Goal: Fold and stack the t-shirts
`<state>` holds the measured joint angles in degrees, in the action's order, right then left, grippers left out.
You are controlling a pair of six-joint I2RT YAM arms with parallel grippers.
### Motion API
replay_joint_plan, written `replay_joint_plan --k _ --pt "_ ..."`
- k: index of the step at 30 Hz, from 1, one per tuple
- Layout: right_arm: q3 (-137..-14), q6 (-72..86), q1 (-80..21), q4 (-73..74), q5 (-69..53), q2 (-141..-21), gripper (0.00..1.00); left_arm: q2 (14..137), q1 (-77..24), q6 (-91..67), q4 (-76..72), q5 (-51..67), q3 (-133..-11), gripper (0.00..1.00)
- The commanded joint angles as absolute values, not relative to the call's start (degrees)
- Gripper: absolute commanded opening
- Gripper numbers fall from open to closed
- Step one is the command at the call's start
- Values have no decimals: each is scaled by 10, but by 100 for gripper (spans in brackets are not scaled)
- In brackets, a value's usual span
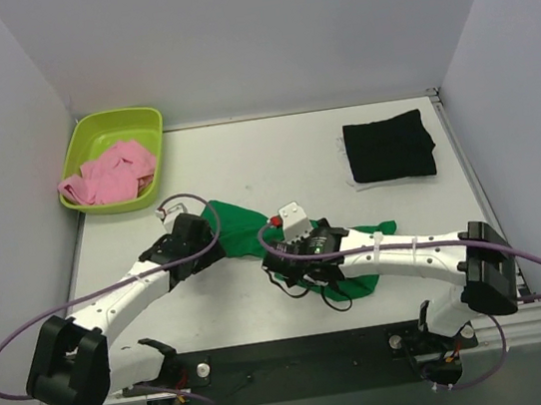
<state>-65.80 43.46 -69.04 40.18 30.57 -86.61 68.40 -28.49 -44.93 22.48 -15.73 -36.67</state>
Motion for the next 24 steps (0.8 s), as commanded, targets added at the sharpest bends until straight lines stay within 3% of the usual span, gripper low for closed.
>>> replay_joint_plan --k 1,18,19,21,22,24 --pt "-630 443 -698 401 310 -832 83 726 -278 -485 170 -185 -369 83" --pt "-537 466 -706 380 306 -763 83 878 -241 -512 78 -185 -409 82" --pt "-535 467 -706 378 306 -765 83 888 -241 -513 77 -185 -410 75" --pt "-530 469 -706 374 303 -765 83 896 -239 -514 69 -180 -411 49" --pt "-528 470 -708 372 302 -766 82 905 -237 -516 69 -179 -412 31" --pt "-526 471 -707 367 299 -766 83 911 -237 -517 68 -182 -413 20"
